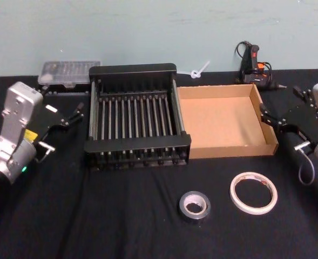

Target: Pick up the white tape and place it into the black box , Pick up the silver tape and place it into the brown box.

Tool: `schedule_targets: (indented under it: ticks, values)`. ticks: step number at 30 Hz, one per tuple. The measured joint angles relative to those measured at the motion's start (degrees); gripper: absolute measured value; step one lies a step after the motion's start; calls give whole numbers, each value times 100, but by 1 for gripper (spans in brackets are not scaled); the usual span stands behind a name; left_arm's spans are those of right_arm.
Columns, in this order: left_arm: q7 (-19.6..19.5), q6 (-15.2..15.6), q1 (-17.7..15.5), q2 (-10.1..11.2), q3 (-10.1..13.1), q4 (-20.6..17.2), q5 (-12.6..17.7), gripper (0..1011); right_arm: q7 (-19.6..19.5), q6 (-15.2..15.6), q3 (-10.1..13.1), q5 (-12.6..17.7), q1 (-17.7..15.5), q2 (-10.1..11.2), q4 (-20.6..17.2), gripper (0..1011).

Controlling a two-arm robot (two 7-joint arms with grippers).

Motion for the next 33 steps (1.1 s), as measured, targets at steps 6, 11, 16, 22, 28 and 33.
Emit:
schedule_targets:
  ticks: [6,11,16,22,28,33]
  values:
    - [0,0,0,0,0,0,0,1001,214,285,224,233,-262,155,-395,1002]
    - [0,0,0,0,0,0,0,1001,447,610,459,515,-566,333,-805,1002]
    - [0,0,0,0,0,0,0,1001,582,911,633,695,-836,470,-1127,1002]
    - [0,0,0,0,0,0,0,1002,778,1309,848,900,-1188,644,-1495,1002]
    - [0,0,0,0,0,0,0,1001,947,1676,948,1028,-1438,720,-1699,1002]
    - [0,0,0,0,0,0,0,1001,1036,1940,933,1038,-1542,719,-1706,1002]
